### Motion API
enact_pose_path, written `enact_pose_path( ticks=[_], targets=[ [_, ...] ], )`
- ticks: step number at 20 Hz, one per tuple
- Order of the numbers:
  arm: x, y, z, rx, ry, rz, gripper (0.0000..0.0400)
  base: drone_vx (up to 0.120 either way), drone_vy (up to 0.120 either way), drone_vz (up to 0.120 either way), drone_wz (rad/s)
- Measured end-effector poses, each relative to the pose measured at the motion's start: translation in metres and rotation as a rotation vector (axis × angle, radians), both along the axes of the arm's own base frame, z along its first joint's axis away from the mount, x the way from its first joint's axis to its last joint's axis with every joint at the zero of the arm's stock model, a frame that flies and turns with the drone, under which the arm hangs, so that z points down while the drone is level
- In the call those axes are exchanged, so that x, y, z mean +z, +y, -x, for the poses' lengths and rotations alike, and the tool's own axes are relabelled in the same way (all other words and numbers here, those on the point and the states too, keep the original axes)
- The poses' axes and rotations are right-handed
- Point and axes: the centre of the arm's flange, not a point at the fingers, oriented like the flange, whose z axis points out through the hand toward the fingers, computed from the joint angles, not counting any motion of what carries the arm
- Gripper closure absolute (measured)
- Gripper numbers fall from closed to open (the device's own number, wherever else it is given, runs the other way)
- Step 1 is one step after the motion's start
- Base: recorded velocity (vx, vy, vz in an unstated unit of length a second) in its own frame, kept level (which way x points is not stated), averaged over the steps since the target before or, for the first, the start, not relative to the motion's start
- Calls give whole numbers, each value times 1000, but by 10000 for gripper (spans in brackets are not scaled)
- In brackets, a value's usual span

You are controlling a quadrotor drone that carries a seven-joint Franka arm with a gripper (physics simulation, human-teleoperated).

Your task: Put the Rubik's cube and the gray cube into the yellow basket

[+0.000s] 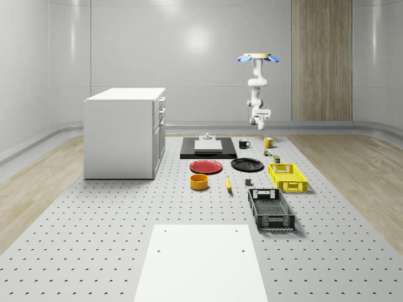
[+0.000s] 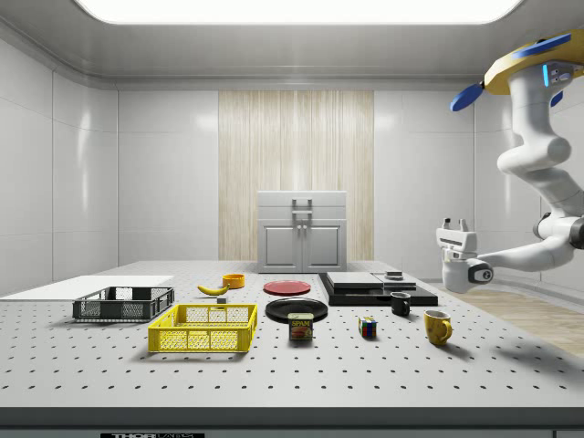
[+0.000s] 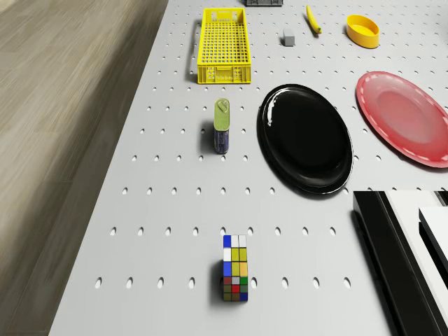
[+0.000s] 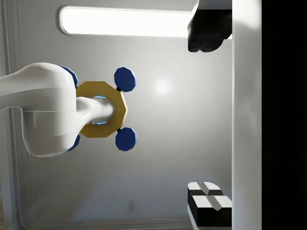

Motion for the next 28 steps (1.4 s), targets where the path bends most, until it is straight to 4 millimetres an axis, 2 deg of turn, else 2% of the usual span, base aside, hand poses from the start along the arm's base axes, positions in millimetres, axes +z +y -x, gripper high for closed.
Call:
enact_pose_path(
  ticks=[8, 13, 16, 18, 20, 22, 24, 28],
  targets=[
    [-3, 18, 1, -5, -6, 189, 0, 120, 0, 0, 0],
    [-16, 48, 0, -14, -9, 515, 0, 120, 0, 0, 0],
    [-40, 73, 0, -24, -9, 859, 0, 120, 0, -40, 0],
    [-66, 87, -1, -33, -9, 1159, 0, 120, 0, -120, 0],
    [-100, 92, -2, -44, -7, 1498, 0, 120, 0, -120, 0],
    [-133, 86, -3, -55, -6, 1842, 0, 120, 0, -120, 0],
    [-160, 72, -4, -65, -4, 2152, 0, 120, 0, -120, 0],
    [-188, 38, -5, -77, 0, 2599, 0, 120, 0, -120, 0]
  ],
)
